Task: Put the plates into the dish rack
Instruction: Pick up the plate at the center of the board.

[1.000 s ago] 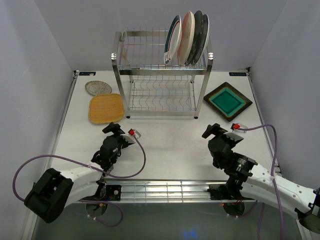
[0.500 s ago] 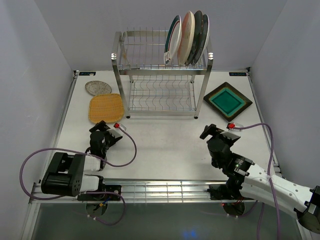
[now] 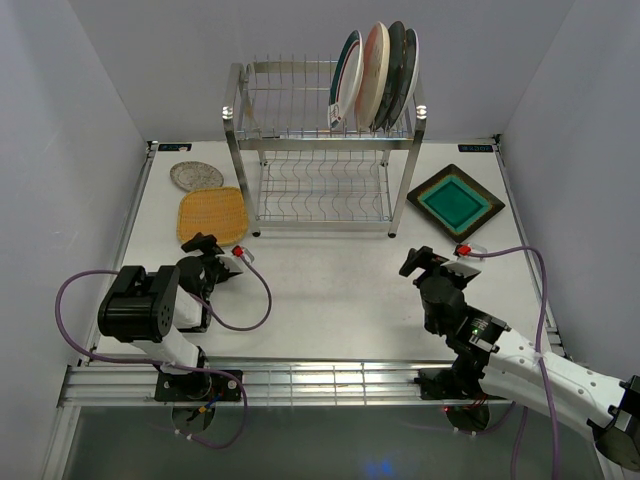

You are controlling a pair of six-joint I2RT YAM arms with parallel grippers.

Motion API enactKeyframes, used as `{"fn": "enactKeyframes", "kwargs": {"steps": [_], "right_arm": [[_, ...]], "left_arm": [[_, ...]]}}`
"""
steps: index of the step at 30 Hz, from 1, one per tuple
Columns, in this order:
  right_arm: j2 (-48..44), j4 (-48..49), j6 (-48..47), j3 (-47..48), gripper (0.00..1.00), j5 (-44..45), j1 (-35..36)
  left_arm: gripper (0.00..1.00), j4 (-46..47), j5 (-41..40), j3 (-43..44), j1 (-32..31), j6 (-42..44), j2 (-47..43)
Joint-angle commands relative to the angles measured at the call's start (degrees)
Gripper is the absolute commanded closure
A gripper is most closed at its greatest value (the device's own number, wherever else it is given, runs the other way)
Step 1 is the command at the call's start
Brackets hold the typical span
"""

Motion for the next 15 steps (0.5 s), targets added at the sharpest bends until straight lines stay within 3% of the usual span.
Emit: {"fn": "enactKeyframes", "kwargs": {"steps": [1,5,15], "right_arm": [[-0.46,3.07,-1.6,-0.46,0.08,-0.11,-0.43],[-0.64,3.07,-1.61,-0.55,0.08,-0.46,-0.87],[-1.25,3.33,-1.78,-0.81,0.07,-0.99,-1.4]], "left_arm": [[0.03,0.68,7.14,0.31,0.93,3.06,-0.22],[0.09,-3.18,8.2,1.98,0.93,3.33,-1.19],[0.42,-13.2,9.69,6.38,0.93,5.7,-2.51]]}}
